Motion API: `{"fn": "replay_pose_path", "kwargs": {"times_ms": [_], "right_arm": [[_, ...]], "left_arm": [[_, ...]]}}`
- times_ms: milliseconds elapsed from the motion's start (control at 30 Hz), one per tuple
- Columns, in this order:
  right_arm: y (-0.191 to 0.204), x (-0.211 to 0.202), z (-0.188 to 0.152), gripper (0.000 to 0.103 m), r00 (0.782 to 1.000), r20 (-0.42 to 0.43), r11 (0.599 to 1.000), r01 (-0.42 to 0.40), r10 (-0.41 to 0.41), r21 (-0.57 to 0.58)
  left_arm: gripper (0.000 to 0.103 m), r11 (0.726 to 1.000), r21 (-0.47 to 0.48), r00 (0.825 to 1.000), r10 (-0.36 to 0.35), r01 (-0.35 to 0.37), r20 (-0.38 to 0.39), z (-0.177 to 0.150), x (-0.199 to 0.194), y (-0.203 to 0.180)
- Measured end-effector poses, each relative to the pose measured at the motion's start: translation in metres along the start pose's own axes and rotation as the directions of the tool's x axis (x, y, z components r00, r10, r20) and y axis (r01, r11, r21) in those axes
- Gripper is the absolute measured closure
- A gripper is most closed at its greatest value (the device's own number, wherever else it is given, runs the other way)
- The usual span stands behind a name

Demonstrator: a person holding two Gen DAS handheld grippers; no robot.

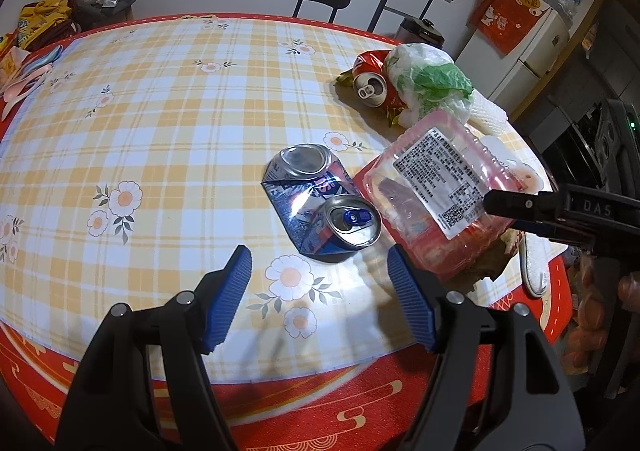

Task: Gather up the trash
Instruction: 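Grasp the clear plastic container with the right tool and lift it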

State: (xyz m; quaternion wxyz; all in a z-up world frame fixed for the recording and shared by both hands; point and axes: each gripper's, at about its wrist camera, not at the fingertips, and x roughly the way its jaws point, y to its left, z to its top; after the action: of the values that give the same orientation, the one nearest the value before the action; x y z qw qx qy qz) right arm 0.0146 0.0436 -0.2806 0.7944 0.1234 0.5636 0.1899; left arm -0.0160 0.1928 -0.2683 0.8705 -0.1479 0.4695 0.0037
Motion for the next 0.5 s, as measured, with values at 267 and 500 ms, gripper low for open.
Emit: {"fn": "replay_pose_path", "kwargs": {"times_ms": [267,500], "right_arm": [[-0.002,-0.005,-0.004,0.038,0.999,-0.025,0.999,-0.03,0.031,0.012],[-0.004,-0.013,-0.006,0.038,0.999,-0.016,0.999,-0.046,0.046,0.003]], "left_arm": [[0.032,1.0,0.015,1.0,-0.023,0.023,-0.02,0.0,0.006,-0.009],[0.032,0.998,0.041,0.998,-0.049,0.051,-0.039,-0.001,0.013,-0.022]]}}
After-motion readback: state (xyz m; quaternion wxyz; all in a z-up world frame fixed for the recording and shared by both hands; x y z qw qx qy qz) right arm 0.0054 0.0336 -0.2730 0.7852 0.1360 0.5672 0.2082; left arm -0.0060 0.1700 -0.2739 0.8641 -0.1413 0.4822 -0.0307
